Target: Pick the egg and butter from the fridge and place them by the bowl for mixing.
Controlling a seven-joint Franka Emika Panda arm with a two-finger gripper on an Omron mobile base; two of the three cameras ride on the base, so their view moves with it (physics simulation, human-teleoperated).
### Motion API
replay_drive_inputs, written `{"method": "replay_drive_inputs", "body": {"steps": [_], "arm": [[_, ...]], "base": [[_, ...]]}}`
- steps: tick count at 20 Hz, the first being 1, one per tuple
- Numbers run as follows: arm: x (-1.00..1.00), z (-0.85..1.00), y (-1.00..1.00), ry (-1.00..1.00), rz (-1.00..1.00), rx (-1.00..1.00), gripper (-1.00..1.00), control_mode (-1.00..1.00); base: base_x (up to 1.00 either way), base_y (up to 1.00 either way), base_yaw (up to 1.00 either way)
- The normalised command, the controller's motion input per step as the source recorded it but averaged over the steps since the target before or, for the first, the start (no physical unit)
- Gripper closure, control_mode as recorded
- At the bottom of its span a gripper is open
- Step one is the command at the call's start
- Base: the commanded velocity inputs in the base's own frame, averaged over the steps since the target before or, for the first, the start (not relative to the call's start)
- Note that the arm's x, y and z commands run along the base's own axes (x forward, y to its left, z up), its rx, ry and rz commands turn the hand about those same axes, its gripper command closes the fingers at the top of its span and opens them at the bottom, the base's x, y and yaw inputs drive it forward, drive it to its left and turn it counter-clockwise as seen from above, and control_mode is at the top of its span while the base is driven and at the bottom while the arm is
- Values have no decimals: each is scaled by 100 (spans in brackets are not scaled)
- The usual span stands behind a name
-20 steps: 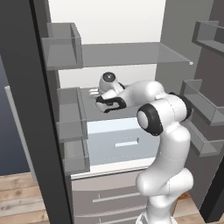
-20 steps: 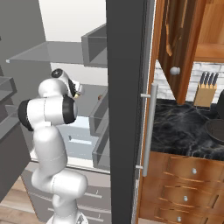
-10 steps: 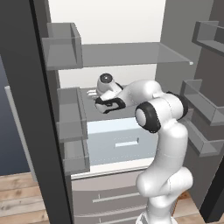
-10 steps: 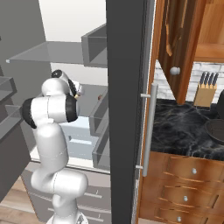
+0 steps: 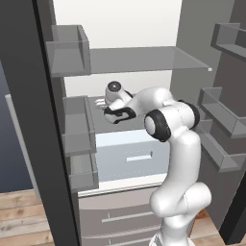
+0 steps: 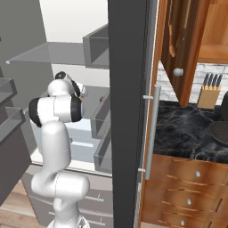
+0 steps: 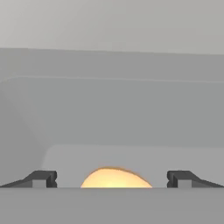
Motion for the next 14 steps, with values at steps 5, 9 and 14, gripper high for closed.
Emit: {"method": "replay_drive_inputs", "body": {"steps": [5, 9, 14], "arm": [[0, -34, 0, 0, 0, -2, 100, -100], [0, 0, 0, 0, 0, 0, 100, -100], [0, 1, 0, -5, 0, 0, 100, -100]], "base": [[0, 0, 0], [0, 0, 0], [0, 0, 0]]}}
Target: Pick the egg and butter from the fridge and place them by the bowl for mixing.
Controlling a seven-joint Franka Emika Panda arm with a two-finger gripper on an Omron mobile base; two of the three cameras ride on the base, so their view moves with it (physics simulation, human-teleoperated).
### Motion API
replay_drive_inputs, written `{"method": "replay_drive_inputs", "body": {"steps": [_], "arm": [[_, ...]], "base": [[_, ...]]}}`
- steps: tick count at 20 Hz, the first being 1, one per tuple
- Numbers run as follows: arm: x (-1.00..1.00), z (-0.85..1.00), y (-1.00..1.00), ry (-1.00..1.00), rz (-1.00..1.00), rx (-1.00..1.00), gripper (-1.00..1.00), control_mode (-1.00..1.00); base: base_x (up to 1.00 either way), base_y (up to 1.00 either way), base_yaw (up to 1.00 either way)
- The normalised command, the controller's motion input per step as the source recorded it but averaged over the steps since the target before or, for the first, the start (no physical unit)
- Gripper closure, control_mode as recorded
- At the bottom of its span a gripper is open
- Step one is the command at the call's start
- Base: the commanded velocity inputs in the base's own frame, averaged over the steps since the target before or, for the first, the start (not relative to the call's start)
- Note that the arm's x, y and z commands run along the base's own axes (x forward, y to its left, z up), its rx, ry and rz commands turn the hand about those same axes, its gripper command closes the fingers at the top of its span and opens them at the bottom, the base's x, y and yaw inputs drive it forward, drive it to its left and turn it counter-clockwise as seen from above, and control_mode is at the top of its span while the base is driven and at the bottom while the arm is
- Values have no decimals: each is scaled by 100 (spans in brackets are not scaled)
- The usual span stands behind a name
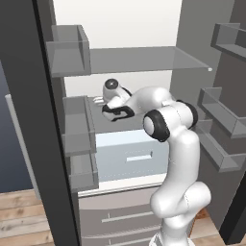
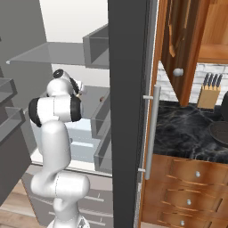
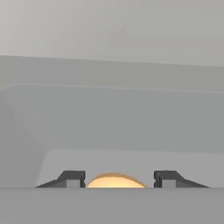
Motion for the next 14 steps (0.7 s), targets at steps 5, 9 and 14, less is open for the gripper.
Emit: {"method": "replay_drive_inputs", "body": {"steps": [5, 9, 14], "arm": [[-33, 29, 0, -31, 0, 0, 100, -100], [-92, 53, 0, -44, 0, 0, 100, -100], [-100, 60, 0, -41, 1, 0, 100, -100]], "base": [[0, 0, 0], [0, 0, 0], [0, 0, 0]]}}
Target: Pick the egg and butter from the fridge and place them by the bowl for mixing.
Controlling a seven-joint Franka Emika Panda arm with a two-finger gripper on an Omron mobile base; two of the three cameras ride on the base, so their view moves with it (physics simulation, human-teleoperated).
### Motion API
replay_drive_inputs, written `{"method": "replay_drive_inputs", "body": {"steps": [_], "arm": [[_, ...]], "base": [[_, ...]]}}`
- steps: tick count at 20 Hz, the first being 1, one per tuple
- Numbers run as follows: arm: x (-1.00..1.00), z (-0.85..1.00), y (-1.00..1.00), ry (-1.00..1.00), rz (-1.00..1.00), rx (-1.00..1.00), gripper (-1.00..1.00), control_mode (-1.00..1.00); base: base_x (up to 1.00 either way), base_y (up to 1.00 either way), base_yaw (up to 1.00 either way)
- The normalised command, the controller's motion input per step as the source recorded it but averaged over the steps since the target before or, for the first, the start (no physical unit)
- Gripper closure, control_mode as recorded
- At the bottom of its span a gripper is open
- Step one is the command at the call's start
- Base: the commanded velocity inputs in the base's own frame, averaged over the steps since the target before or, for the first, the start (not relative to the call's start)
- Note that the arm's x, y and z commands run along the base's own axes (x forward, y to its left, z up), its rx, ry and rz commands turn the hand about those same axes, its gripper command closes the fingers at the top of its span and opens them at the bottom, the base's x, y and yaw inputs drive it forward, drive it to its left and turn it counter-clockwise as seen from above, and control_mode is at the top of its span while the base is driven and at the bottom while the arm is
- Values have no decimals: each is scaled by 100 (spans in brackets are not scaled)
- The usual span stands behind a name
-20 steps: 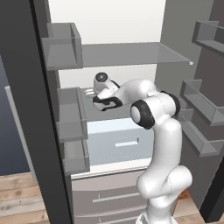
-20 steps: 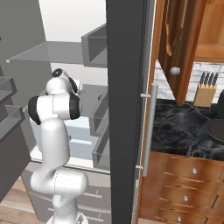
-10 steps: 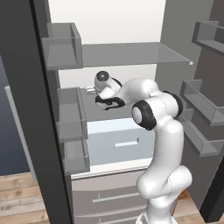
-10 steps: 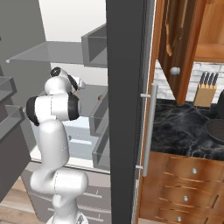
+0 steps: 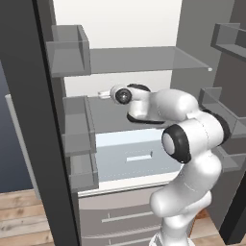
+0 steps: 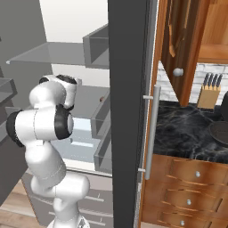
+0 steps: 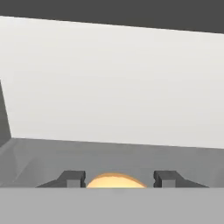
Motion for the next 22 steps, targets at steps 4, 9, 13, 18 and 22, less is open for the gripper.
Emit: {"method": "replay_drive_inputs", "body": {"steps": [4, 9, 13, 18, 22], "arm": [[-100, 95, 0, -13, 0, 0, 100, -100], [-100, 99, 0, 7, -6, 3, 100, -100], [-100, 100, -3, 32, -15, 16, 100, -100], [-100, 100, -11, 43, -17, 22, 100, -100], [-100, 100, -1, 45, -22, 19, 100, -100]], "base": [[0, 0, 0], [0, 0, 0], [0, 0, 0], [0, 0, 0], [0, 0, 0]]}}
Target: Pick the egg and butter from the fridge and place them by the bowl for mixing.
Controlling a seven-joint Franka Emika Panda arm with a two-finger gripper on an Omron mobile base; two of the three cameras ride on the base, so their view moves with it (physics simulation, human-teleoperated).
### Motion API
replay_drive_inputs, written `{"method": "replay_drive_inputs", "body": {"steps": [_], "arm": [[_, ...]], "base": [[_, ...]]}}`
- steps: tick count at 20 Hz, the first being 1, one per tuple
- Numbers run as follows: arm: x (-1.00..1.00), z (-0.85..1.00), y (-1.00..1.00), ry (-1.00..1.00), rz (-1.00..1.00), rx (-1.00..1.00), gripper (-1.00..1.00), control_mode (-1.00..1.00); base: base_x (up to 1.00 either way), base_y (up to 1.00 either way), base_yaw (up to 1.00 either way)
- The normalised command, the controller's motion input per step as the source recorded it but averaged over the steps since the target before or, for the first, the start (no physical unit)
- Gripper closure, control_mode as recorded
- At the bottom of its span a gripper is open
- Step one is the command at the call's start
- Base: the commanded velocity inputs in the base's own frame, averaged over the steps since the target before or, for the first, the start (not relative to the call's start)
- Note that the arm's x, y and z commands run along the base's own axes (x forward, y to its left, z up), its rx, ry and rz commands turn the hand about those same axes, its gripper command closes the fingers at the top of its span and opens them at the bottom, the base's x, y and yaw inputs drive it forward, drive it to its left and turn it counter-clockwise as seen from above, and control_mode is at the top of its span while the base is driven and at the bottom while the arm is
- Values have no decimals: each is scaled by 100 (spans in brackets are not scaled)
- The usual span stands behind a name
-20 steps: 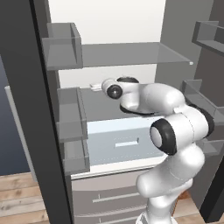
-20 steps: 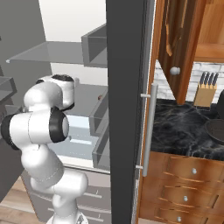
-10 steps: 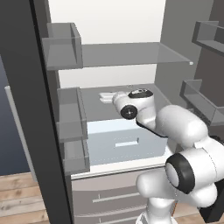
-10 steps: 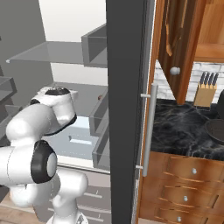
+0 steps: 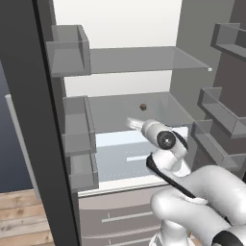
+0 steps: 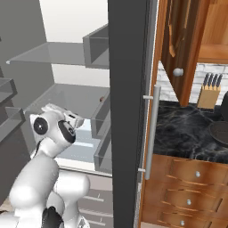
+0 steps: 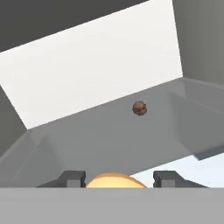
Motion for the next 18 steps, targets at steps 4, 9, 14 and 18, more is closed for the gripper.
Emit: {"method": "replay_drive_inputs", "body": {"steps": [4, 9, 14, 18], "arm": [[-68, 78, 1, 39, -18, 10, 100, -100], [-55, 62, -6, 5, -5, 10, 100, -100], [-100, 69, -39, 1, -11, 20, 100, -100], [-100, 66, -42, 0, -11, 17, 100, -100]], "base": [[0, 0, 0], [0, 0, 0], [0, 0, 0], [0, 0, 0]]}}
